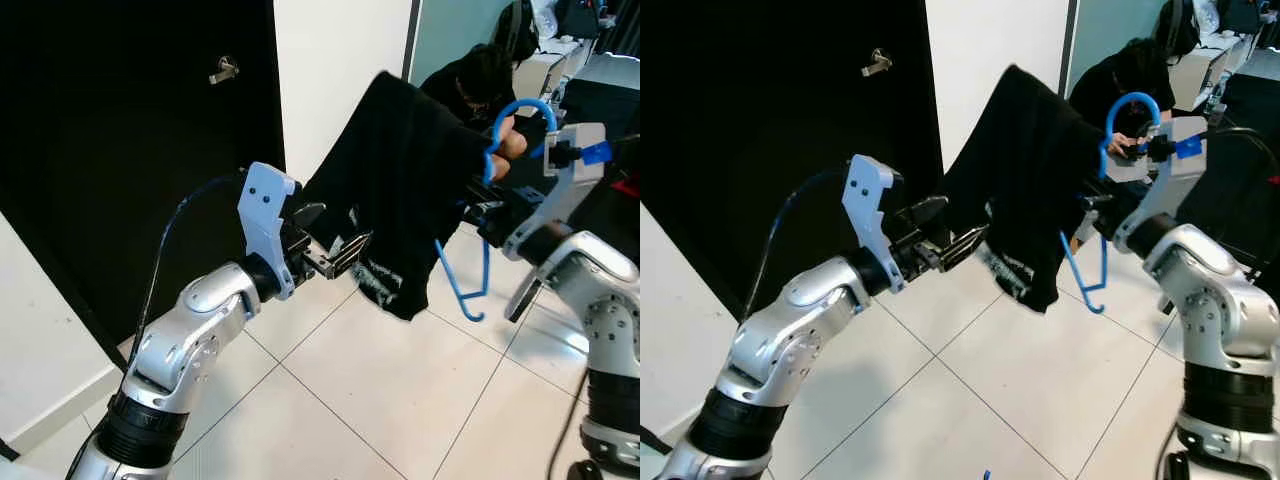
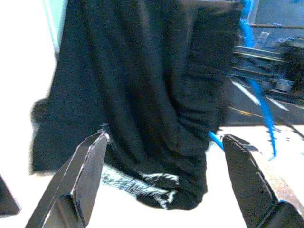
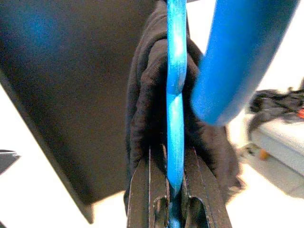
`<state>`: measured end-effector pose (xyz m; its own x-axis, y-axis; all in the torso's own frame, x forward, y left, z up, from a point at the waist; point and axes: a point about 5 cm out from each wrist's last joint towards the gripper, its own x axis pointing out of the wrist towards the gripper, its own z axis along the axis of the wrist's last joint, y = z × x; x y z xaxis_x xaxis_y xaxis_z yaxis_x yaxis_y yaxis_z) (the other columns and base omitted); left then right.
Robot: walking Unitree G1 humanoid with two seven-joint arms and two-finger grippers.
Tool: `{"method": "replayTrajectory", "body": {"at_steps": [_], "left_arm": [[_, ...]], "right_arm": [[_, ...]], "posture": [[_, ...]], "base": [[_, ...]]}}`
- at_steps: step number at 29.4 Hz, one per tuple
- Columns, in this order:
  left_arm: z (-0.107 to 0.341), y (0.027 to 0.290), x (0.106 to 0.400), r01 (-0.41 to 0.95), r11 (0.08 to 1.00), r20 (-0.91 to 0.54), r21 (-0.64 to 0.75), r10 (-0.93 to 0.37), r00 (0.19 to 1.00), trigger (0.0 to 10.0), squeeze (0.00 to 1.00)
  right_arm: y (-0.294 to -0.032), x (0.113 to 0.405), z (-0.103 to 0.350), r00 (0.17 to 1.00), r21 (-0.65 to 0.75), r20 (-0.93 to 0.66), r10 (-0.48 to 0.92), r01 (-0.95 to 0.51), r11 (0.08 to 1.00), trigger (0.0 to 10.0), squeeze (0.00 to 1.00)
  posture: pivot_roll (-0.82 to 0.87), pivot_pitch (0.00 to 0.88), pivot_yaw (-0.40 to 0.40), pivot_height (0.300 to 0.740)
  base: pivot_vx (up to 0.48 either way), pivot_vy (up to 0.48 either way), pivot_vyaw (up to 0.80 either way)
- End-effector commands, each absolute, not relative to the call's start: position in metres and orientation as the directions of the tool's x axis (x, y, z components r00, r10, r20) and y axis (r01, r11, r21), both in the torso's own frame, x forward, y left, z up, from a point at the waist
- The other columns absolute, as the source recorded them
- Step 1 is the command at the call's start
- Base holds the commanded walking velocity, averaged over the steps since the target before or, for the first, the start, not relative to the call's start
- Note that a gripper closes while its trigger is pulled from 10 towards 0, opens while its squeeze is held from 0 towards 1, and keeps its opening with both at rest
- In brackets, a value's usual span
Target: Hang hanger
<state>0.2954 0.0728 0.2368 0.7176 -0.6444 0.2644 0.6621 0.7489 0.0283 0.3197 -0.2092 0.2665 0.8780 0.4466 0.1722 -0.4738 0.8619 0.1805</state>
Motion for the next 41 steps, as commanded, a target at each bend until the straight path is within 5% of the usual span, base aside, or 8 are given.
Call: {"method": "replayTrajectory", "body": {"at_steps": [1,14,31,32,34,35,41], "left_arm": [[0.225,0.072,0.299,0.603,0.797,0.23,0.044,-0.595,0.77,10.0,0.0],[0.218,0.048,0.309,0.437,0.899,0.249,0.03,-0.43,0.867,10.0,0.0],[0.215,0.061,0.323,0.268,0.954,0.264,0.135,-0.295,0.918,10.0,0.0],[0.216,0.062,0.324,0.257,0.956,0.268,0.139,-0.287,0.92,8.0,0.0],[0.216,0.063,0.324,0.251,0.957,0.272,0.142,-0.282,0.92,8.0,0.0],[0.217,0.066,0.325,0.237,0.961,0.279,0.145,-0.269,0.922,0.0,0.0],[0.226,0.079,0.33,0.181,0.974,0.309,0.136,-0.215,0.926,0.0,0.0]], "right_arm": [[-0.199,0.323,0.274,0.852,0.204,0.222,0.473,-0.515,0.832,10.0,0.0],[-0.153,0.328,0.256,0.789,0.272,0.185,0.586,-0.614,0.741,10.0,0.0],[-0.116,0.306,0.263,0.68,0.249,0.216,0.701,-0.732,0.634,10.0,0.0],[-0.115,0.305,0.263,0.679,0.248,0.216,0.702,-0.733,0.633,10.0,0.0],[-0.115,0.304,0.263,0.678,0.248,0.217,0.702,-0.734,0.632,10.0,0.0],[-0.115,0.304,0.263,0.682,0.248,0.216,0.699,-0.731,0.636,10.0,0.0],[-0.123,0.306,0.262,0.716,0.247,0.202,0.668,-0.697,0.673,10.0,0.0]], "posture": [[0.01,0.0,-0.01,0.74],[0.02,0.0,-0.036,0.74],[-0.01,0.0,-0.02,0.74],[-0.01,0.0,-0.018,0.74],[-0.01,0.0,-0.017,0.74],[-0.01,0.0,-0.016,0.74],[-0.01,0.0,-0.017,0.74]], "base": [[0.0,0.0,0.0],[0.0,0.0,0.0],[0.0,0.0,0.0],[0.0,0.0,0.0],[0.0,0.0,0.0],[0.0,0.0,0.0],[0.0,0.0,0.0]]}}
